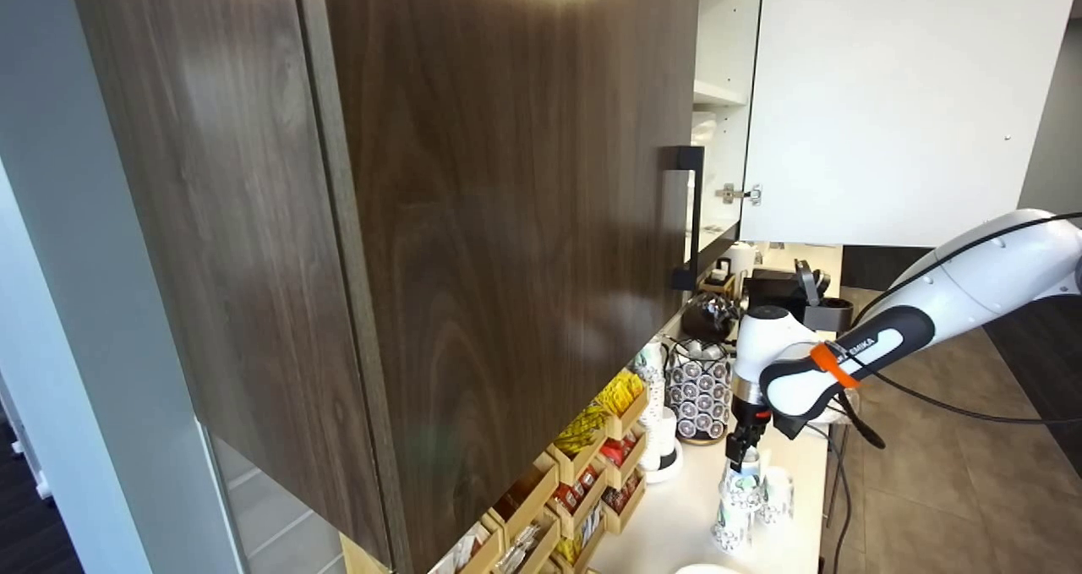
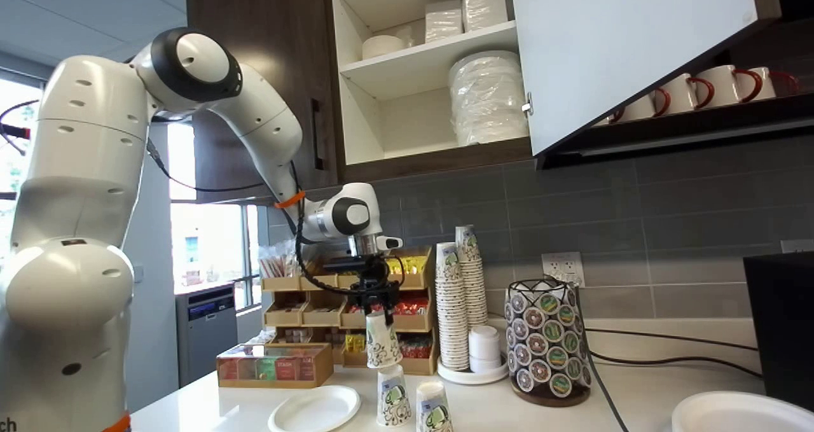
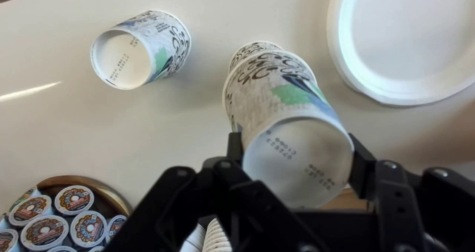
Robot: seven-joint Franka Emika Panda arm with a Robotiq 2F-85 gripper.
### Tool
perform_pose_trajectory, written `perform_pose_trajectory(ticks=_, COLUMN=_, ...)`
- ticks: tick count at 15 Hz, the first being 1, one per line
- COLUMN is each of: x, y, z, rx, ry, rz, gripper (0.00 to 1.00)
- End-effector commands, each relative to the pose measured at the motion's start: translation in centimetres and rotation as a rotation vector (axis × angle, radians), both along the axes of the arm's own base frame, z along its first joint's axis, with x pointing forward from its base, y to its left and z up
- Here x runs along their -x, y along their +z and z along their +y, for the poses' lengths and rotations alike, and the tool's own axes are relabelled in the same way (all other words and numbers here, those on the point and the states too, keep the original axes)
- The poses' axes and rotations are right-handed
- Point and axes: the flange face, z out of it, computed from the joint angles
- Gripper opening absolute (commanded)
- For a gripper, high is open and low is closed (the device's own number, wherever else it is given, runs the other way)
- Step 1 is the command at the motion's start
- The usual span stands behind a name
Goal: Stack all the paper cups on the kitchen counter together, pick up the stacked paper cups from the kitchen counter and put them on the white plate upside down
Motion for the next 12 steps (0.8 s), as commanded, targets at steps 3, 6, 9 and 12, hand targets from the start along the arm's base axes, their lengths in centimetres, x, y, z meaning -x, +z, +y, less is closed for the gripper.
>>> perform_pose_trajectory(ticks=3, x=-3.5, y=-3.3, z=-0.8, rx=-0.008, ry=0.001, rz=-0.021, gripper=0.41)
perform_pose_trajectory(ticks=6, x=-4.4, y=-4.5, z=-1.0, rx=-0.008, ry=-0.004, rz=-0.017, gripper=0.41)
perform_pose_trajectory(ticks=9, x=-4.7, y=-6.1, z=-1.3, rx=-0.015, ry=-0.013, rz=0.013, gripper=0.41)
perform_pose_trajectory(ticks=12, x=-4.5, y=-8.4, z=-1.9, rx=-0.021, ry=-0.025, rz=0.045, gripper=0.41)
